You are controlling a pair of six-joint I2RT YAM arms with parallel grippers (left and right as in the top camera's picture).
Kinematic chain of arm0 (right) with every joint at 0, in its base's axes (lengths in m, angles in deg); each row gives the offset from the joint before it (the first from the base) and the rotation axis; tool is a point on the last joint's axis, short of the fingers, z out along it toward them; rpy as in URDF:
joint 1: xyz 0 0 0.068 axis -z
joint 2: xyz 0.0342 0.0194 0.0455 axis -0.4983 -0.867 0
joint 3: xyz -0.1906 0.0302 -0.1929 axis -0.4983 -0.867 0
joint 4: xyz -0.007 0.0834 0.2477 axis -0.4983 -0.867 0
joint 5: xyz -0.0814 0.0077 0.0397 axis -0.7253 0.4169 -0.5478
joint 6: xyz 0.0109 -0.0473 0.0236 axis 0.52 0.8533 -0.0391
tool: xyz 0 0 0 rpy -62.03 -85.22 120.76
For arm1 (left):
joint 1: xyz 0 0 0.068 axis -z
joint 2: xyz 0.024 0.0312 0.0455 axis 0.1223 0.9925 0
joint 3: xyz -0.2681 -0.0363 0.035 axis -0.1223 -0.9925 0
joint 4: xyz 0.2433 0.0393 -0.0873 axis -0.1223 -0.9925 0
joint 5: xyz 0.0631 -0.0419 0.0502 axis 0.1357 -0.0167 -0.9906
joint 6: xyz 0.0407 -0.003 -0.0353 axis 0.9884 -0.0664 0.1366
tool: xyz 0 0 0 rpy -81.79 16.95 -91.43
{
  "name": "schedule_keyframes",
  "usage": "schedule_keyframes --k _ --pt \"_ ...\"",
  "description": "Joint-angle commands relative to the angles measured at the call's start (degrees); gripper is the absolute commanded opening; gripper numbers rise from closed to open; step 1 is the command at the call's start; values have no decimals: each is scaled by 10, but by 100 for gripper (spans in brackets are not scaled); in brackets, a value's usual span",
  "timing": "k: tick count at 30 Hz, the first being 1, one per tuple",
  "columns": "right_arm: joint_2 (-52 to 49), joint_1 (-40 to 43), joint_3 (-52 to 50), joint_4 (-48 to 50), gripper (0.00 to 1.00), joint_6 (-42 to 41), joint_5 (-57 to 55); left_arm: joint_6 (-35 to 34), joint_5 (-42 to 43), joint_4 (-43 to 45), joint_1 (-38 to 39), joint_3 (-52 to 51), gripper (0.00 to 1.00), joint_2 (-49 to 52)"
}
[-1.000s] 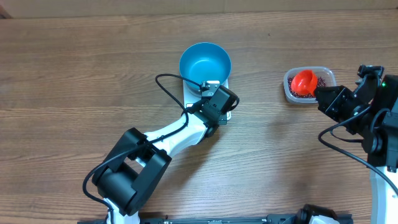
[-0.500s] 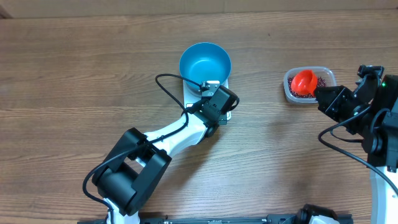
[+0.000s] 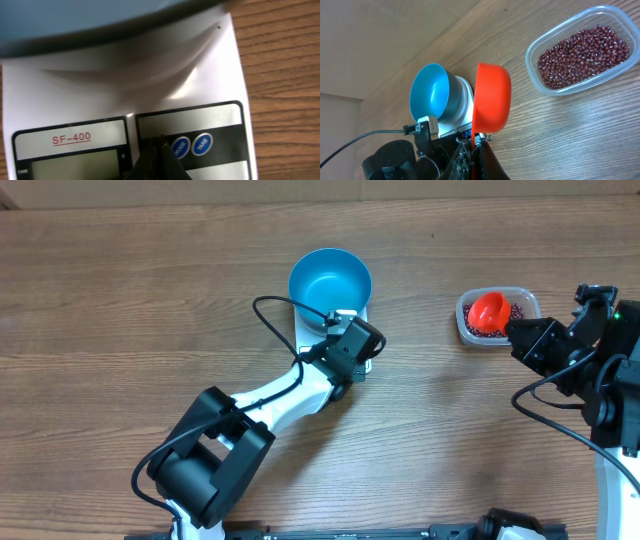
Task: Scoop item into bowl and weigh 150g on scale
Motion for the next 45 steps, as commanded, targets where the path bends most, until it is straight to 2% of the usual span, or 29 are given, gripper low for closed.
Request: schedule_keyframes --k 1,45 --pt "8 4 15 5 4 7 -4 20 -5 5 4 1 4 -22" --pt "8 4 15 5 4 7 -4 19 -5 17 -3 1 4 23"
